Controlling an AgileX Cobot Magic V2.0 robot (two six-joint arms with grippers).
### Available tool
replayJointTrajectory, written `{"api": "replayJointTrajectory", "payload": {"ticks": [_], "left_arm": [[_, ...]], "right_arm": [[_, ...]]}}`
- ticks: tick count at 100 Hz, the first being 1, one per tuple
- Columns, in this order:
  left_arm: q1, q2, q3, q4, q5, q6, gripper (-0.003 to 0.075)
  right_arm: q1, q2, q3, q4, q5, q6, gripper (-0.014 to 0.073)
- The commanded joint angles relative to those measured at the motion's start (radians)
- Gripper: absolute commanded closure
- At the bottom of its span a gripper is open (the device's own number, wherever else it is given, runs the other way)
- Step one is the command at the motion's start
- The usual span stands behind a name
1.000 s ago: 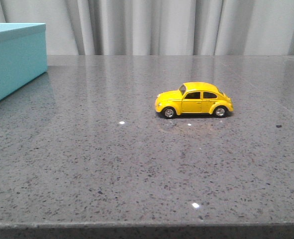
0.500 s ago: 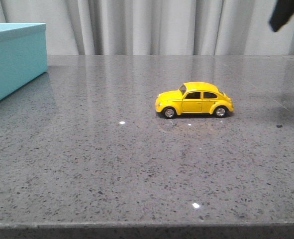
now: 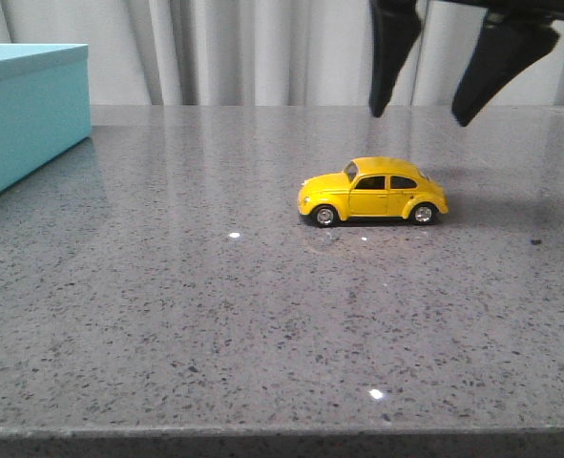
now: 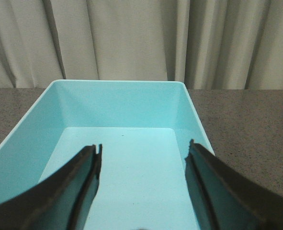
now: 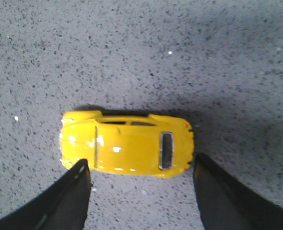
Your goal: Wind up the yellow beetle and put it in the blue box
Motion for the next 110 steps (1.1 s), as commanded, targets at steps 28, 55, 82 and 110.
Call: {"api": "replayJointTrajectory", "payload": {"ticks": [28,55,82,110], "left_arm": [[-0.051,0.007,-0.036,-0.008,-0.077,-0.008,0.0332],[-0.055,0.007,-0.036,-0.008,-0.077,-0.008,0.0332],[-0.055,0.007,-0.036,-0.008,-0.077,-0.008,0.0332],[-0.055,0.007,-0.036,-0.008,-0.077,-0.008,0.0332]], "right_arm": [[0.020,0.070,-0.118,-0.018,0.028,0.056,0.0118],[0.020,0.114,-0.119,-0.018,0.067,0.066,0.0118],[0.020,0.131,-0.119,-0.018,0.073,0.066,0.0118],[0.019,0.132,-0.119,-0.138,0.137,0.067,0.0118]]}}
